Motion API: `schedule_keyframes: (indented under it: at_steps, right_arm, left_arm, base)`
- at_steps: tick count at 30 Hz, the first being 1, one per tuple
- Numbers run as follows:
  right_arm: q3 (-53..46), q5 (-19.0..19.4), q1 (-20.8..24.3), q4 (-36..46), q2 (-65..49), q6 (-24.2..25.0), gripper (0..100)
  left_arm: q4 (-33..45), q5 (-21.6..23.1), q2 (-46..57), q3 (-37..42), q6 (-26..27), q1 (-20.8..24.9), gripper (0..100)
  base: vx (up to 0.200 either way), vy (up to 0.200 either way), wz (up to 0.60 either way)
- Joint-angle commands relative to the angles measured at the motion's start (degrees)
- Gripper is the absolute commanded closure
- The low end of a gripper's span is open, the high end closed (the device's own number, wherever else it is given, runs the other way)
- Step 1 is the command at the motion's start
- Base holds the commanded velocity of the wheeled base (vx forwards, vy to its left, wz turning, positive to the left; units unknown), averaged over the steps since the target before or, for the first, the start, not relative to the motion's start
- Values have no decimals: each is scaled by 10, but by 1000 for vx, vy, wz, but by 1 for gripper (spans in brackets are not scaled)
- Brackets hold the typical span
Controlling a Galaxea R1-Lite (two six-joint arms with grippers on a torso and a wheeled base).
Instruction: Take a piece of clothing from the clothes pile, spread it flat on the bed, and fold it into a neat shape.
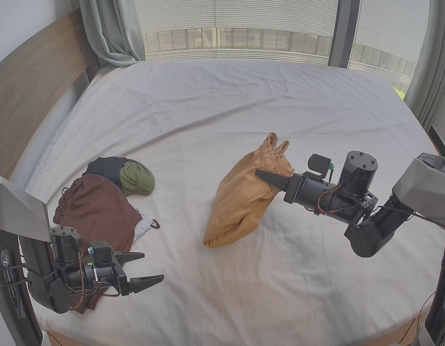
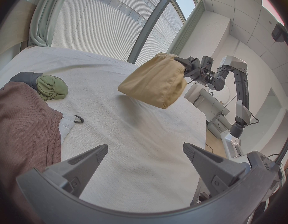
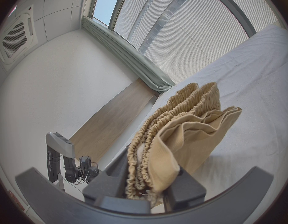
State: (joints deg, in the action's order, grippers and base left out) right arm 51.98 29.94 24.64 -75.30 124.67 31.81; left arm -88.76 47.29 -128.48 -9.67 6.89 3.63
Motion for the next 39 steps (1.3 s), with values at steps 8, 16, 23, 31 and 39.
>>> schedule_keyframes:
  at_steps: [8, 16, 23, 31, 39]
  right_arm:
    - [126, -1, -20, 87, 33, 5, 100]
    - [153, -1, -24, 92, 79, 5, 100]
    - [155, -4, -25, 92, 82, 5, 100]
    - [197, -4, -28, 112, 82, 5, 100]
    - [296, -29, -26, 152, 107, 6, 100]
  left_arm:
    - [0, 0, -2, 1, 1, -3, 0]
    - [0, 1, -3, 2, 1, -4, 0]
    - [0, 1, -4, 2, 1, -2, 0]
    - [0, 0, -9, 1, 1, -2, 0]
    - [0, 0, -15, 5, 9, 0, 0]
  base:
    - [0, 0, 0]
    - [0, 0, 0]
    - [0, 0, 0]
    - [0, 0, 0]
    - [0, 0, 0]
